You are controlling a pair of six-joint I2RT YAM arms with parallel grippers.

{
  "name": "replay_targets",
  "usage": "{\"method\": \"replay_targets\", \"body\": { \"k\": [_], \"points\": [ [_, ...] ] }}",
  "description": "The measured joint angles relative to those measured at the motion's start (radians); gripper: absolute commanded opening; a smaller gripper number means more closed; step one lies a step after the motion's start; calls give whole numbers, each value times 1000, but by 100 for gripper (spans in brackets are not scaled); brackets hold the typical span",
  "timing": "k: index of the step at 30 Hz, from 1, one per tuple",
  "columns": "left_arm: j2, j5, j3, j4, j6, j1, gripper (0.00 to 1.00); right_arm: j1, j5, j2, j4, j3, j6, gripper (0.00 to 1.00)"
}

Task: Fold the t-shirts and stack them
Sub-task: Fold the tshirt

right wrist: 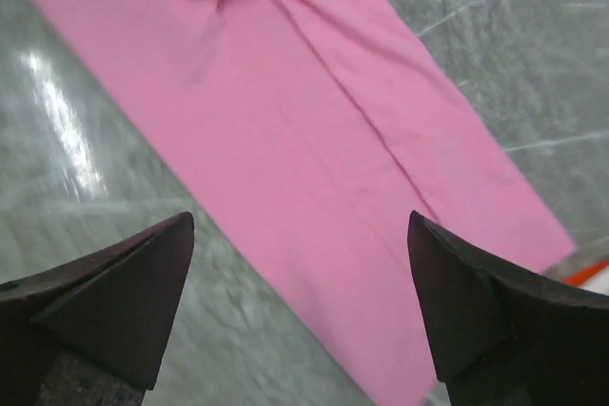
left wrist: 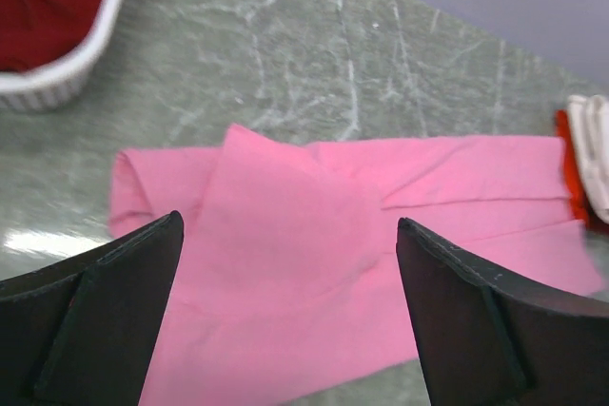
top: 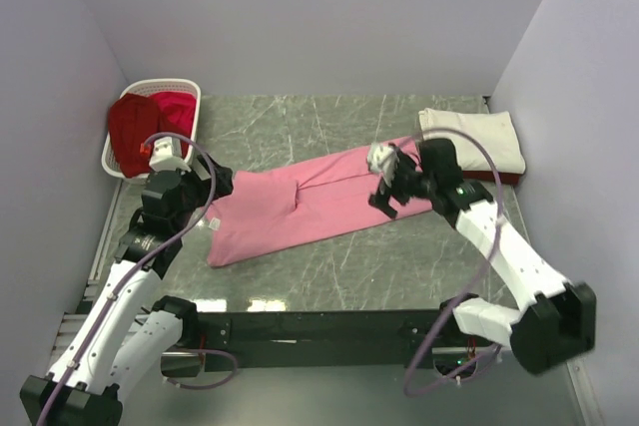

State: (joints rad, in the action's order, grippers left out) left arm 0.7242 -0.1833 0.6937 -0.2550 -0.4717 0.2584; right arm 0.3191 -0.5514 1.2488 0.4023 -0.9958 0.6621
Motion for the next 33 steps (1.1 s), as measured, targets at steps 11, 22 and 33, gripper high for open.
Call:
{"method": "replay_targets", "body": {
  "k": [11, 22, 33],
  "points": [
    [12, 89, -234, -102, -635, 0, 73, -48, 31, -55, 105, 271, 547, 87],
    [100, 89, -384, -169, -978, -1, 69, -83, 52, 77, 68, 254, 567, 84],
    [58, -11, -325, -322, -1034, 0, 78, -140, 90, 150, 70, 227, 682, 83]
  ]
}}
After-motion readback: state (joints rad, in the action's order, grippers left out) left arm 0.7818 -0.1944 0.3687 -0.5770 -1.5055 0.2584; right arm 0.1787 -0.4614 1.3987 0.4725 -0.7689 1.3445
